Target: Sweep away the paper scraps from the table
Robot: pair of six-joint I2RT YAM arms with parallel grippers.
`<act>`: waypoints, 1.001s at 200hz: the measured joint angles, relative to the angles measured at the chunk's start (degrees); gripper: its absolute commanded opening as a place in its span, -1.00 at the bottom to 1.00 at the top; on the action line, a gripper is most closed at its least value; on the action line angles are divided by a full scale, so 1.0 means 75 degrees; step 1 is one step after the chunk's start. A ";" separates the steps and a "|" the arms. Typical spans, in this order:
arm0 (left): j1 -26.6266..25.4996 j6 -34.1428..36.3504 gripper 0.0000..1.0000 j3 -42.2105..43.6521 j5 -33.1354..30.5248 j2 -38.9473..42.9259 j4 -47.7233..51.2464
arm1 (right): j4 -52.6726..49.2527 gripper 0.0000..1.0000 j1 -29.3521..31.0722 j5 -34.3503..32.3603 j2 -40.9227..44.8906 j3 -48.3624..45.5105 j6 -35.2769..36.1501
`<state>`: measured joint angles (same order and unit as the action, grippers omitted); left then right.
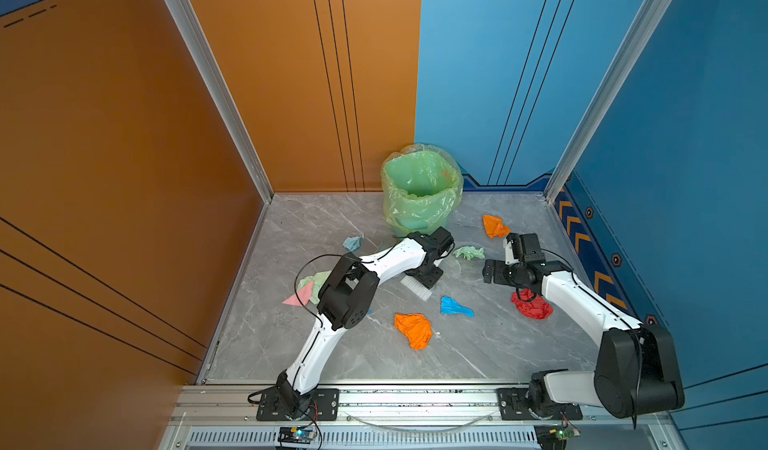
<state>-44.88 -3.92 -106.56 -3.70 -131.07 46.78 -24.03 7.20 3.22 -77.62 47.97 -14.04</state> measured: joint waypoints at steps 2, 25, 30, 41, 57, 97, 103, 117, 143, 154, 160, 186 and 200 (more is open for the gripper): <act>0.0000 0.0003 -0.08 -0.0003 0.0000 0.0000 0.0006 | -0.0006 0.99 0.0000 0.0003 -0.0003 0.0009 0.0000; 0.0003 0.0006 -0.12 -0.0009 0.0020 0.0000 0.0058 | -0.0012 1.00 0.0000 0.0003 -0.0032 0.0070 0.0003; 0.0006 0.0006 -0.12 -0.0009 0.0023 0.0000 0.0061 | -0.0015 1.00 0.0000 0.0003 -0.0038 0.0076 0.0000; 0.0015 0.0006 -0.12 -0.0012 0.0023 0.0000 0.0079 | -0.0015 0.99 0.0000 0.0000 -0.0047 0.0085 0.0000; 0.0023 0.0003 -0.14 -0.0012 0.0023 0.0000 0.0087 | -0.0029 1.00 0.0015 0.0000 -0.0064 0.0085 0.0000; 0.0035 0.0012 -0.23 -0.0012 0.0020 0.0000 0.0096 | -0.0076 1.00 0.0050 0.0006 -0.0067 0.0096 0.0003; 0.0035 0.0026 -0.24 -0.0012 0.0020 0.0000 0.0102 | -0.0079 1.00 0.0050 0.0003 -0.0070 0.0099 0.0003; 0.0035 0.0035 -0.28 -0.0012 0.0020 0.0000 0.0111 | -0.0082 1.00 0.0050 0.0006 -0.0073 0.0099 0.0003; 0.0035 0.0061 -0.42 -0.0020 0.0017 -0.0006 0.0114 | -0.0093 1.00 0.0050 0.0006 -0.0082 0.0099 0.0003; 0.0035 0.0093 -0.47 -0.0050 0.0015 -0.0023 0.0119 | -0.0102 1.00 0.0050 0.0006 -0.0082 0.0099 0.0006; 0.0035 0.0108 -0.48 -0.0070 0.0015 -0.0035 0.0125 | -0.0119 0.99 0.0050 0.0006 -0.0082 0.0099 0.0003; 0.0035 0.0122 -0.49 -0.0157 0.0015 -0.0087 0.0143 | -0.0137 1.00 0.0050 0.0017 -0.0085 0.0099 0.0006; 0.0044 0.0146 -0.51 -0.0169 0.0026 -0.0099 0.0149 | -0.0143 1.00 0.0050 0.0070 -0.0096 0.0099 0.0009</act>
<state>-44.56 -2.83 -107.83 -3.51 -131.81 47.90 -25.10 7.57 3.75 -78.35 48.71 -13.98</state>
